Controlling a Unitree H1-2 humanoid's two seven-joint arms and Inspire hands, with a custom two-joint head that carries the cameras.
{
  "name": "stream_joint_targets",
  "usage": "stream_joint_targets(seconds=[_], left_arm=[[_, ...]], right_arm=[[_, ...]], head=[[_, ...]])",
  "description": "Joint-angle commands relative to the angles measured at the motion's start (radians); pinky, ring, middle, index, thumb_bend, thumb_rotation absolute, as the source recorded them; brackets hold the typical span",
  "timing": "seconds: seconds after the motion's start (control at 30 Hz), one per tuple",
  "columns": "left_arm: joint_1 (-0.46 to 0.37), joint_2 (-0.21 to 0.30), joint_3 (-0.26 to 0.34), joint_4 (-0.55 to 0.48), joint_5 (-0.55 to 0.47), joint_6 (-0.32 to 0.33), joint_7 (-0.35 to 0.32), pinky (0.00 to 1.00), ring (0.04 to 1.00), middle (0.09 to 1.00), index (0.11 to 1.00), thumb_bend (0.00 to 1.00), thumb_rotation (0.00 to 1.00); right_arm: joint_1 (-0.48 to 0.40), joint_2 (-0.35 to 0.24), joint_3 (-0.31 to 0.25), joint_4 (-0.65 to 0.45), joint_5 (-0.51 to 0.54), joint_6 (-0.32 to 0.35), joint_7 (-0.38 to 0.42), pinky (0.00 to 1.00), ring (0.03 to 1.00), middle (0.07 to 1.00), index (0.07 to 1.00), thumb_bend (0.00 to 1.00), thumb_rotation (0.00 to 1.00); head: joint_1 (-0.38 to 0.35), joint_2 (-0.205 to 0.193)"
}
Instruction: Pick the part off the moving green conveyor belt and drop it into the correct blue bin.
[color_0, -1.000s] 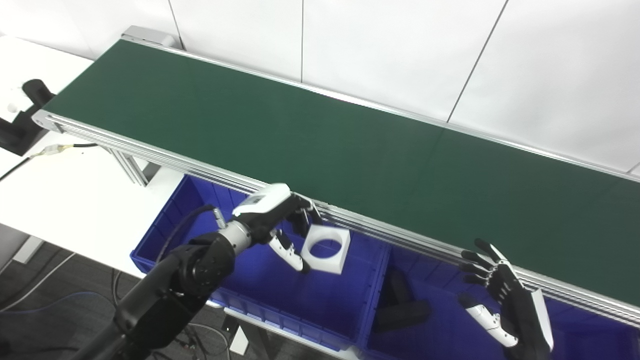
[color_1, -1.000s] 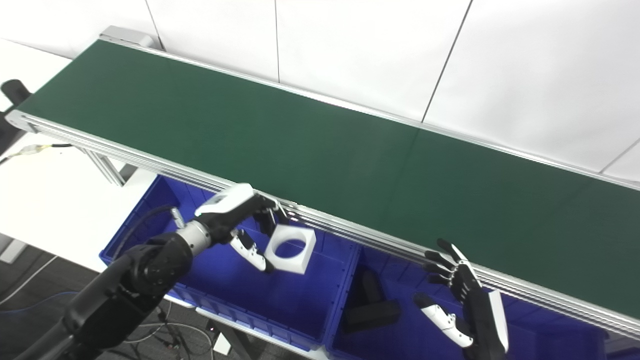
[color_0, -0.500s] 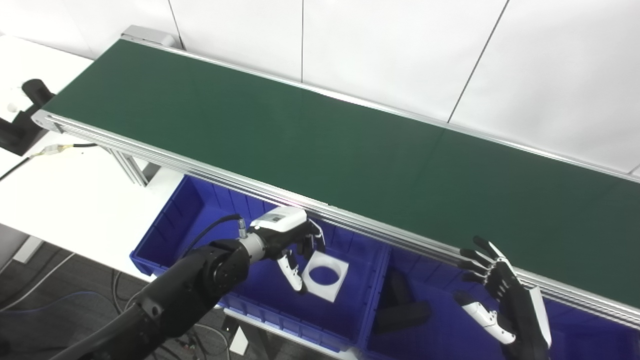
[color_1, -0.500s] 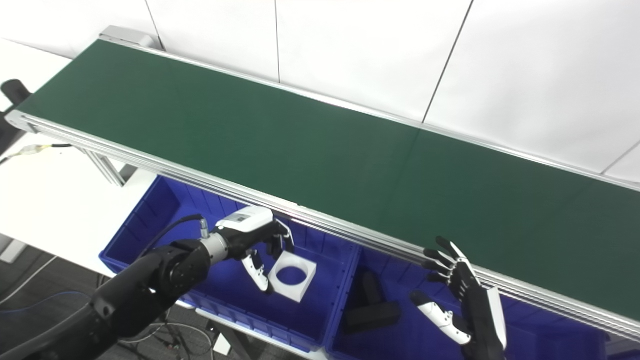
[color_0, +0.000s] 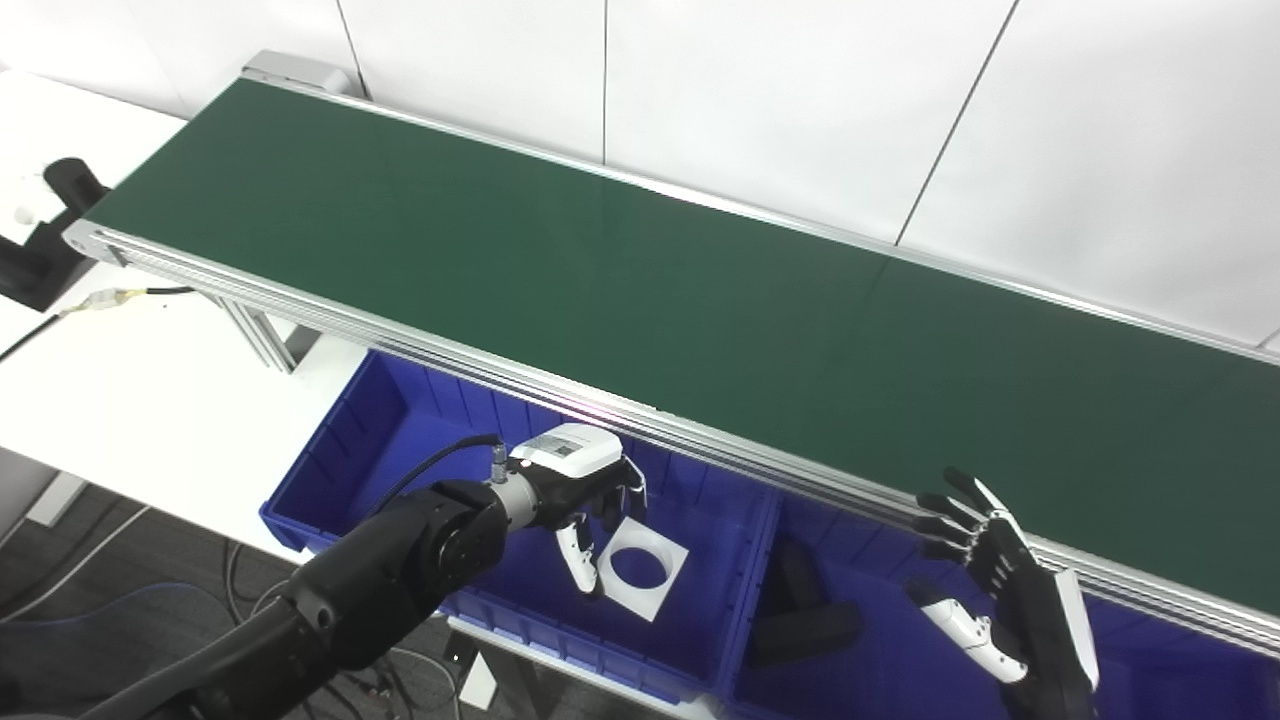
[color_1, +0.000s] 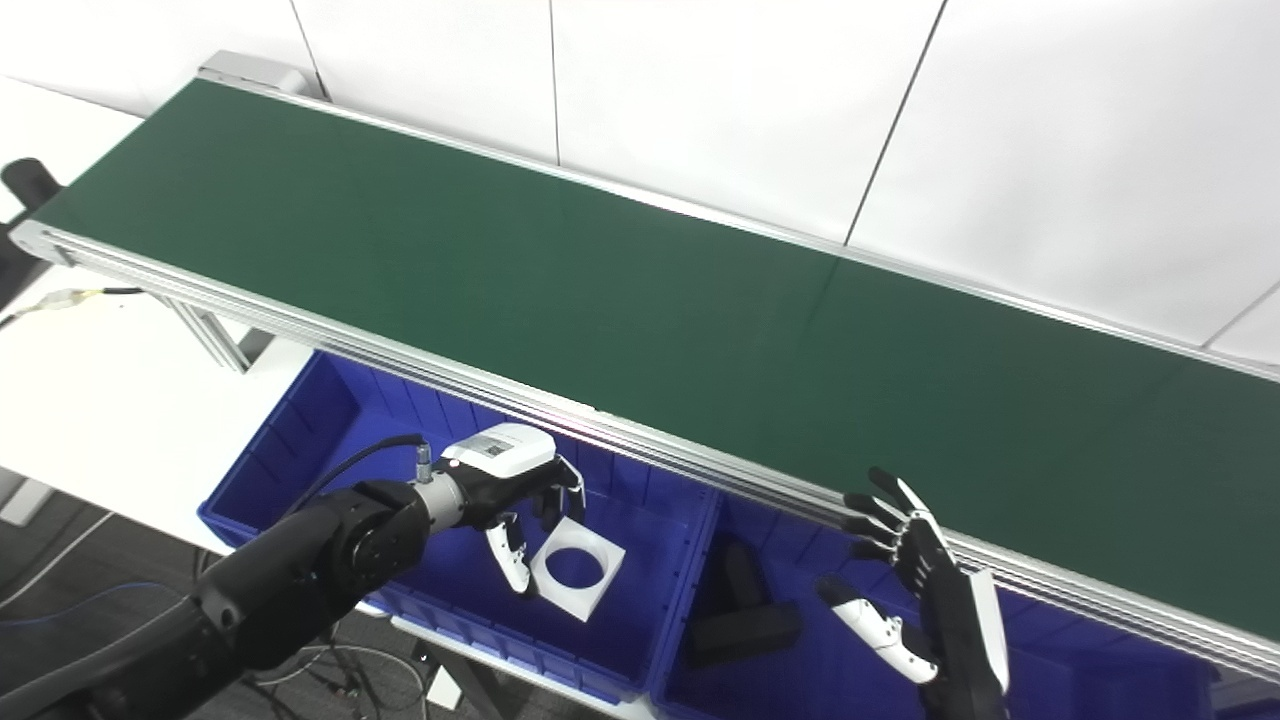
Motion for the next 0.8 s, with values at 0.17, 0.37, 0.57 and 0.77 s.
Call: stream_joint_targets(seconds=[0.17, 0.37, 0.57, 0.77], left_arm=[[-0.010, 0.013, 0.029, -0.040, -0.002, -0.001, 0.009, 0.62, 0.545, 0.484, 0.493, 0.53, 0.00], [0.002, 0.019, 0.047, -0.063, -0.017, -0.007, 0.001, 0.67, 0.610, 0.479, 0.513, 0.52, 0.00], [0.006, 0.022, 0.067, -0.086, -0.025, 0.013, -0.037, 0.78, 0.739, 0.741, 0.763, 0.87, 0.25], [0.015, 0.019, 0.088, -0.102, -0.039, 0.022, -0.052, 0.82, 0.784, 0.788, 0.809, 0.94, 0.31]], right_arm=[[-0.013, 0.000, -0.004, -0.022, 0.012, -0.015, 0.001, 0.65, 0.720, 0.776, 0.873, 0.74, 0.54], [-0.013, 0.000, -0.002, -0.022, 0.008, -0.013, 0.001, 0.65, 0.721, 0.778, 0.874, 0.74, 0.55], [-0.014, 0.000, -0.001, -0.016, 0.007, -0.016, 0.001, 0.65, 0.721, 0.777, 0.874, 0.74, 0.55], [-0.013, 0.002, 0.001, -0.019, 0.004, -0.016, -0.001, 0.65, 0.719, 0.776, 0.873, 0.73, 0.54]], head=[[0.001, -0.002], [-0.002, -0.008], [-0.004, -0.013], [-0.007, -0.017]])
